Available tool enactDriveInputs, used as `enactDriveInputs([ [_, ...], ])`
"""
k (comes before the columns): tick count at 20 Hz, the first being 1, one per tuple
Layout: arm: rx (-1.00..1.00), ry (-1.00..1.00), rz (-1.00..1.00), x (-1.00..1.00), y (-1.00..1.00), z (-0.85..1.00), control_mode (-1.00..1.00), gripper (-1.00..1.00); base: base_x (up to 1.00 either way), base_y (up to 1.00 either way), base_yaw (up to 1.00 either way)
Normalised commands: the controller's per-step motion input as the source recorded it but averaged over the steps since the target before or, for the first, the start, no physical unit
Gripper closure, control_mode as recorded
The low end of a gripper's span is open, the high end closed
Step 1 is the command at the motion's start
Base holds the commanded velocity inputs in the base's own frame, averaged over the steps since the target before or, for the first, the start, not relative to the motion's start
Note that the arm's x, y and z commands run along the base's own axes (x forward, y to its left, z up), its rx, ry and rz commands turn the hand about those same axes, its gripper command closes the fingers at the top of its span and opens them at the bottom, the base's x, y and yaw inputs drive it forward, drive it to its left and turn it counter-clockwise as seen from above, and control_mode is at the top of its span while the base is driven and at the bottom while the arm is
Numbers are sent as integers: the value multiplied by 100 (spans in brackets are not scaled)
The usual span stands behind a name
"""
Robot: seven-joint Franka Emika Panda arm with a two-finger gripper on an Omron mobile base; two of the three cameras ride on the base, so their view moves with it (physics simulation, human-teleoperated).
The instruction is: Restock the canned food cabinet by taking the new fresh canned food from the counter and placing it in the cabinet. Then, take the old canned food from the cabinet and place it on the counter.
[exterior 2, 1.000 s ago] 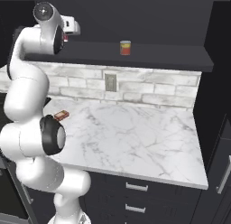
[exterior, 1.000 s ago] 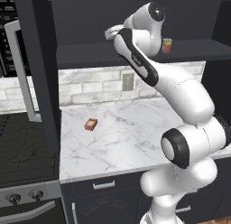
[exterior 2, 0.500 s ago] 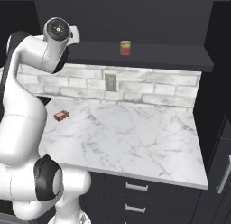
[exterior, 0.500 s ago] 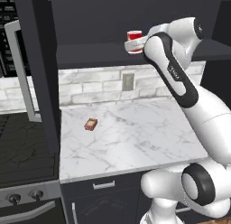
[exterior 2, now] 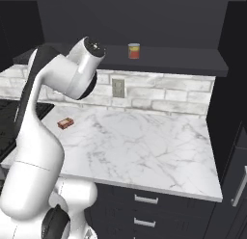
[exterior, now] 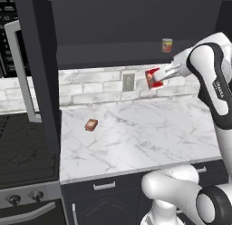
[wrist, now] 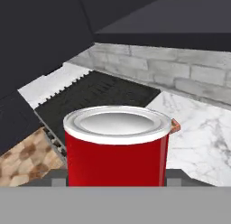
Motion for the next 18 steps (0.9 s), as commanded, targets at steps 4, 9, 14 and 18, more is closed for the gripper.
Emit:
enactDriveInputs([
  [4, -4, 42, 20, -30, -28, -100, -100, 100, 0, 0, 0],
  [9, -6, 9, 11, 20, -12, -100, -100, 100, 0, 0, 0],
  [14, -2, -3, 3, 42, 0, -100, -100, 100, 0, 0, 0],
  [18, 13, -13, 0, 40, -1, -100, -100, 100, 0, 0, 0],
])
